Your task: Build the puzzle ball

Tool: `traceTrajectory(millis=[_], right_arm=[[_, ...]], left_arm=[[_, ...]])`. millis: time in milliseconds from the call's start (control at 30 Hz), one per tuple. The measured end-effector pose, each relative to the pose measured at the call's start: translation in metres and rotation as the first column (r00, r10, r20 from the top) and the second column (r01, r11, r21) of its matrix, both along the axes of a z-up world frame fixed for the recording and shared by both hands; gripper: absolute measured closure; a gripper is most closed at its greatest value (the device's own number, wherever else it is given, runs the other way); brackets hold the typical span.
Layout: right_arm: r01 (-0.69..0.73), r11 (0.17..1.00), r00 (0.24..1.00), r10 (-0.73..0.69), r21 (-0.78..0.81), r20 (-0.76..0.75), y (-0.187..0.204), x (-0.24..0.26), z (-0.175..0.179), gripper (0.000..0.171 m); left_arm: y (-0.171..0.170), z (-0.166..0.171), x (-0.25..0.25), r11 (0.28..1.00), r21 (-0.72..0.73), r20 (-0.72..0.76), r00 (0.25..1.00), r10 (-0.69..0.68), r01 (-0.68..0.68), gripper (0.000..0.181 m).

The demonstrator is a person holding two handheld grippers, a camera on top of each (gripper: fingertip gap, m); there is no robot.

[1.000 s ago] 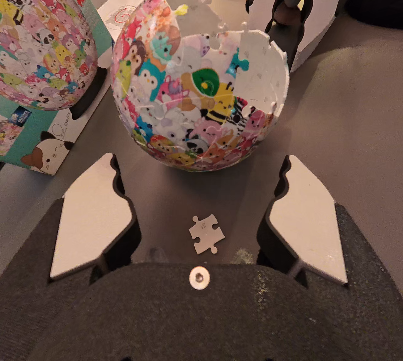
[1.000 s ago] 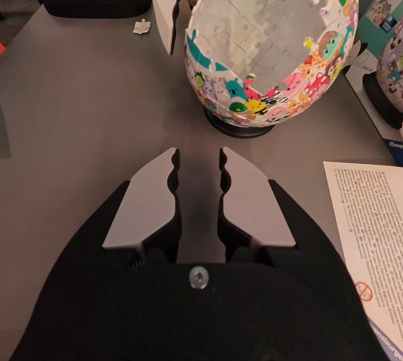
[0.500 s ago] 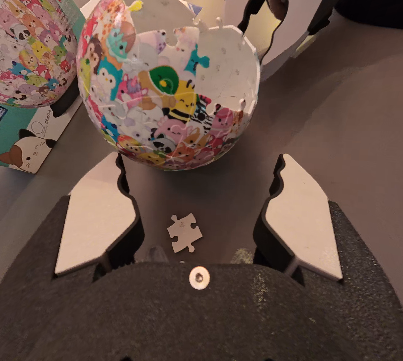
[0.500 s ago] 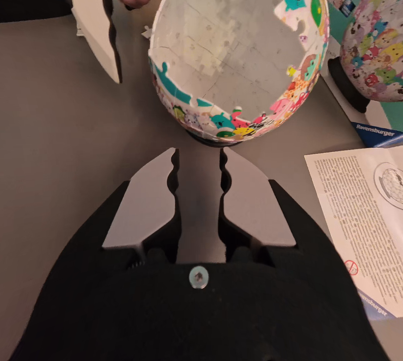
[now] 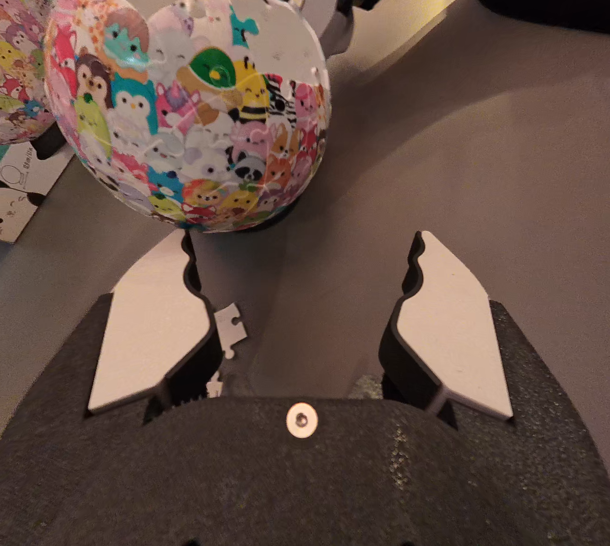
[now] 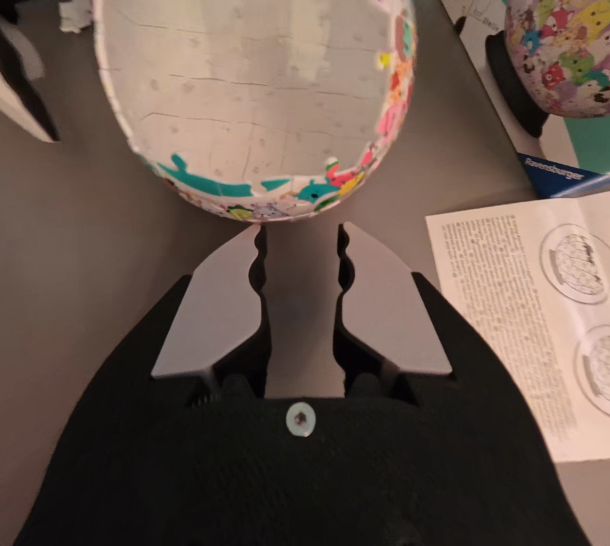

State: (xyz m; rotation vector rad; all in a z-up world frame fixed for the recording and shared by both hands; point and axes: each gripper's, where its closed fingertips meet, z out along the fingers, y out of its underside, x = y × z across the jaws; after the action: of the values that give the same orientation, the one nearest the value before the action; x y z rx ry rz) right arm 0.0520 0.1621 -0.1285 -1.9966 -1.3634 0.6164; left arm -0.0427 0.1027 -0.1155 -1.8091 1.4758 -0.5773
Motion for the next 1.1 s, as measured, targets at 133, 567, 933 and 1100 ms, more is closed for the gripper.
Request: traceTrajectory(millis=[133, 567, 933, 1100], right_arm=[[0.015, 1.0, 0.999, -0.015, 0.014, 0.046, 0.013, 0.012, 0.0, 0.129], [0.111, 0.994, 0.994, -0.111, -0.003, 0.016, 0.016, 0.03, 0.005, 0.13], [0.105, 0.994, 0.994, -0.105, 0.032, 0.006, -0.023, 0.017, 0.016, 0.127], [0.119, 0.992, 0.993, -0.12, 0.046, 0.011, -0.018, 0.016, 0.023, 0.128]], left_arm=[[-0.012, 0.002, 0.005, 1.0, -0.002, 0.013, 1.0, -0.016, 0.016, 0.063], [0.009, 0.019, 0.001, 0.996, 0.075, 0.113, 0.993, 0.045, -0.054, 0.064], [0.03, 0.02, 0.018, 0.998, -0.013, 0.176, 0.983, -0.051, 0.054, 0.058], [0.02, 0.02, 0.016, 0.998, -0.03, 0.191, 0.981, -0.04, 0.046, 0.06]])
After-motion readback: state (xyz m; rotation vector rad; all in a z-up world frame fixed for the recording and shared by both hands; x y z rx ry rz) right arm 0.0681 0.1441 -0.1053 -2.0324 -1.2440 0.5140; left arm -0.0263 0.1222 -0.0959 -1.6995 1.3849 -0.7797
